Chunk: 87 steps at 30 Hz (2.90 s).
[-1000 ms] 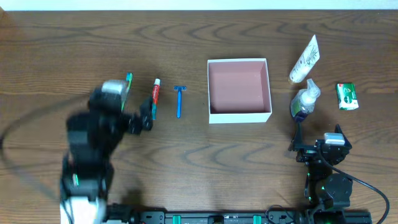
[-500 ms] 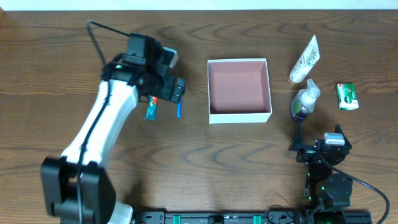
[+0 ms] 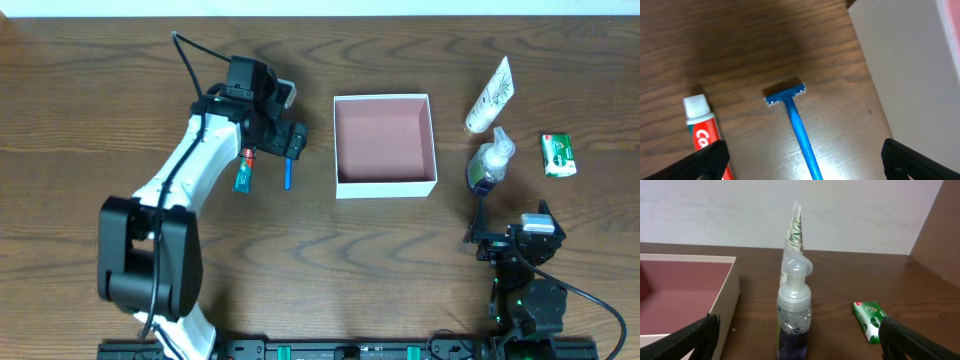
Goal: Pack container
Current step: 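Reach the left gripper to the blue razor and grasp its handle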
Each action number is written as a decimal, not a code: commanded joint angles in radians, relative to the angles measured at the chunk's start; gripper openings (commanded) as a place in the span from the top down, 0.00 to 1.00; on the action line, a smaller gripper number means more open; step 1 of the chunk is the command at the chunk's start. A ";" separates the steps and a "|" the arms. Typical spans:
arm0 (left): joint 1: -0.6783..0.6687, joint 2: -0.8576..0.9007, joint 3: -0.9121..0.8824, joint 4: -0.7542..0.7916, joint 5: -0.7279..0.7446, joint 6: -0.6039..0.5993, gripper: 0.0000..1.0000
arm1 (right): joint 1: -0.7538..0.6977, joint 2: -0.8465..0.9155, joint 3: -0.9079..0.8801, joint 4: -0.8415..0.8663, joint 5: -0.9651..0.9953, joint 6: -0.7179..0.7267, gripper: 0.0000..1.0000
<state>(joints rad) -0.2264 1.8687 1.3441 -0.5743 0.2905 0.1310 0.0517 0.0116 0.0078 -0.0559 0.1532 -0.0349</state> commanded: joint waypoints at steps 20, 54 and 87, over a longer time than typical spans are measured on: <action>-0.037 0.105 0.019 0.027 -0.153 -0.276 0.02 | 0.015 -0.006 -0.002 -0.004 -0.001 -0.011 0.01; -0.145 0.174 0.016 0.000 -0.321 -0.455 0.02 | 0.015 -0.007 -0.002 -0.004 -0.001 -0.011 0.01; -0.145 0.198 0.016 -0.026 -0.321 -0.455 0.91 | 0.015 -0.007 -0.002 -0.004 -0.001 -0.011 0.01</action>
<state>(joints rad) -0.3740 2.0460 1.3544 -0.5907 -0.0116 -0.3237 0.0517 0.0116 0.0078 -0.0559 0.1528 -0.0349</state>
